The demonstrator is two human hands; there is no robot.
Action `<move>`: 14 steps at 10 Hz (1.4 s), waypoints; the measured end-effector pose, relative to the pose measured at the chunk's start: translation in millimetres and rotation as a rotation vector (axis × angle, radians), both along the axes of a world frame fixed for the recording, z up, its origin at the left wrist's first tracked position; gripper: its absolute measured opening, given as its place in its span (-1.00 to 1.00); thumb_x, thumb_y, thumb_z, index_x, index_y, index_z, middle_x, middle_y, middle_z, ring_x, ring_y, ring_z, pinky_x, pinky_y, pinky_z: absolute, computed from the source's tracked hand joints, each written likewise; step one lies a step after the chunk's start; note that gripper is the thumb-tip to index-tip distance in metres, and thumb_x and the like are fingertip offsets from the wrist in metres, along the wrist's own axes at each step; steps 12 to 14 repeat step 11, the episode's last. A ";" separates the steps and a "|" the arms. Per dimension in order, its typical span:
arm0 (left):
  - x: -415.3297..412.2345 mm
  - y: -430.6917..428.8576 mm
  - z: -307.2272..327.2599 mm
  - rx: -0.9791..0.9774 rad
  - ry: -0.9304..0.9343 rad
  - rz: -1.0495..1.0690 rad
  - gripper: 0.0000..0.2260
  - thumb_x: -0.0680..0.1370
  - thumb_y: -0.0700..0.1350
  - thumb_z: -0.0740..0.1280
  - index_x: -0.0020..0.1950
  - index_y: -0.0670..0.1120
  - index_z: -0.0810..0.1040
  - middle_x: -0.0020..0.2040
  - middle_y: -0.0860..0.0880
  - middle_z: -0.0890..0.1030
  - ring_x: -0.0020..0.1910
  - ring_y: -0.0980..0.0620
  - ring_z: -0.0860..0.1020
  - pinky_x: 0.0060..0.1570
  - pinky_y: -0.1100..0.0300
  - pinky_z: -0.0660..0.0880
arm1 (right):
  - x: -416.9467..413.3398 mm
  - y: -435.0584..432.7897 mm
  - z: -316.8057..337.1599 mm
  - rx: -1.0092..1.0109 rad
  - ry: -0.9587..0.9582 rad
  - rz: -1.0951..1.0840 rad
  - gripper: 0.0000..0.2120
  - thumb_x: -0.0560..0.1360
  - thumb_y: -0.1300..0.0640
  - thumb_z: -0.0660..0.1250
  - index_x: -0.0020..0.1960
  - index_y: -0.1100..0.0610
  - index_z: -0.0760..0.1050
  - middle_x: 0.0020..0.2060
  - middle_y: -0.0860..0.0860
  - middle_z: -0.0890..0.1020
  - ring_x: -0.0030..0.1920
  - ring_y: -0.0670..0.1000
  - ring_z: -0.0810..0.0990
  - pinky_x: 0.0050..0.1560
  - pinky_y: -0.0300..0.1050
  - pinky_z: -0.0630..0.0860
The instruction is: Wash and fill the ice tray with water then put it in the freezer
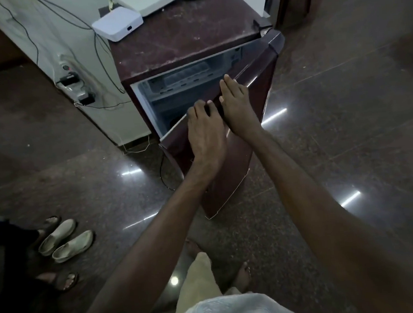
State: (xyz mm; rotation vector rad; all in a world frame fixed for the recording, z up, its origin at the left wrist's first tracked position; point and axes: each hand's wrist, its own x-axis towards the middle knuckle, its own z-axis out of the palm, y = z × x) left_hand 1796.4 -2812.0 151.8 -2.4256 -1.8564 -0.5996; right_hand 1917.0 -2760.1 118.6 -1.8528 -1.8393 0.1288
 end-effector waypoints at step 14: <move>-150.1 205.4 -38.4 0.199 -0.431 -0.460 -0.56 0.64 -0.32 0.24 0.54 -0.28 0.38 0.57 -0.21 0.35 0.60 -0.14 0.27 0.57 -0.12 0.23 | -155.3 148.2 2.0 0.230 0.256 -0.456 -0.55 0.69 0.16 0.12 0.54 0.30 0.34 0.58 0.16 0.31 0.62 0.17 0.16 0.61 -0.08 0.05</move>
